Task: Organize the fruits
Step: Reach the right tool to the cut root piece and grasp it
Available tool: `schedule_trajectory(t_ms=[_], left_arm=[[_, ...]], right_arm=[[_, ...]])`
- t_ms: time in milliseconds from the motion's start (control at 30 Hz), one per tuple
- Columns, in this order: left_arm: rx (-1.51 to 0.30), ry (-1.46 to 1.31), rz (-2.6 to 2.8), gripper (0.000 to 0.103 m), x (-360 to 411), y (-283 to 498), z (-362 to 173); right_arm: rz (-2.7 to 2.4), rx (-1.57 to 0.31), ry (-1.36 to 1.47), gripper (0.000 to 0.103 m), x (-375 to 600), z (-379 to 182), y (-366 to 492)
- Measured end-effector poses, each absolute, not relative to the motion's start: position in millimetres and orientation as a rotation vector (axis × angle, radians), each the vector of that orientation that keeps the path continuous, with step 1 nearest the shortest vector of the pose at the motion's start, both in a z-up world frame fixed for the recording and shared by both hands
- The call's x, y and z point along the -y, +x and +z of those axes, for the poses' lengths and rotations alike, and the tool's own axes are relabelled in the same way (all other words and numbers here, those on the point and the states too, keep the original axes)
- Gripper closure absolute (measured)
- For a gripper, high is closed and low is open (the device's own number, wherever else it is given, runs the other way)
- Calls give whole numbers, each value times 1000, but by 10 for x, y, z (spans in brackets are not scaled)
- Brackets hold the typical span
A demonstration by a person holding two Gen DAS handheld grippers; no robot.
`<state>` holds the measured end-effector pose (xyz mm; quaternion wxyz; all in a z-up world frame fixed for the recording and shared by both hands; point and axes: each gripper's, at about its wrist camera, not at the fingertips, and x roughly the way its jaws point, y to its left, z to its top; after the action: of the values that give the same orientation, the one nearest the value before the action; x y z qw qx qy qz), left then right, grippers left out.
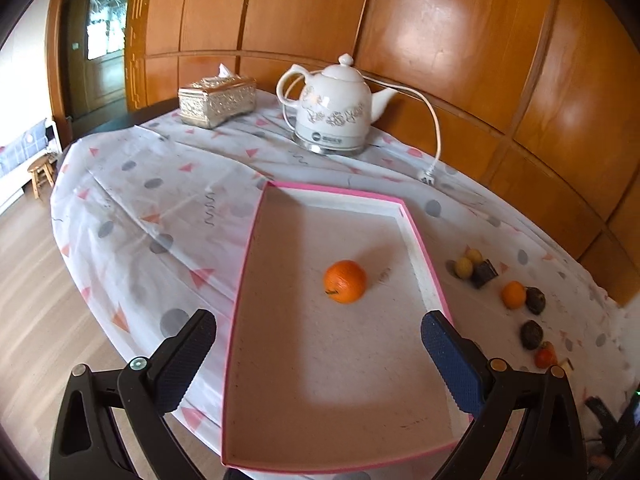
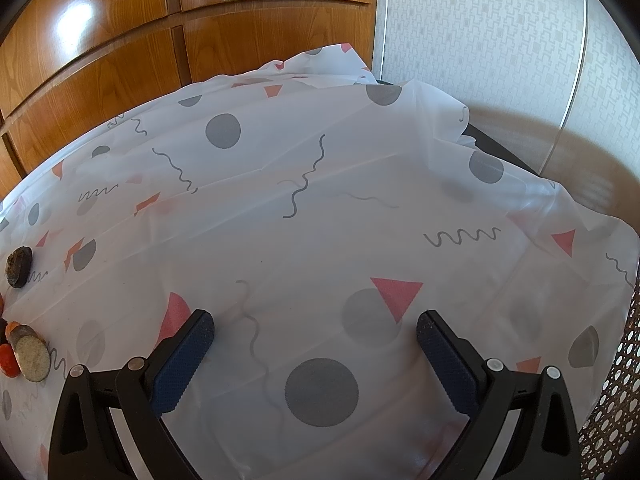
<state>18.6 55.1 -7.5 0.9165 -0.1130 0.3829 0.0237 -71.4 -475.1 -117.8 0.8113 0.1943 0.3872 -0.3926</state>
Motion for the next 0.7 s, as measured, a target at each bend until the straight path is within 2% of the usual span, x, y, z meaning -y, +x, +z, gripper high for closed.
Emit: schedule_trajectory(t_ms=[167,367,500,700], left_arm=[[-808,-293,-39,0,-542,167,-66],[-806,-302,-112,0,-434,138,-61],[-809,-313,-110,0,-466,142,-73],[-829,-330,-65,0,-587,161,-139]], right_arm=[[-805,-857,423,2,4743,-1143,-697],[-652,-869,430,19,4570,-1036,-578],[-446,-863,392,23,4284,-912,-405],[-172,-880,249,24,3714,-749,-85]])
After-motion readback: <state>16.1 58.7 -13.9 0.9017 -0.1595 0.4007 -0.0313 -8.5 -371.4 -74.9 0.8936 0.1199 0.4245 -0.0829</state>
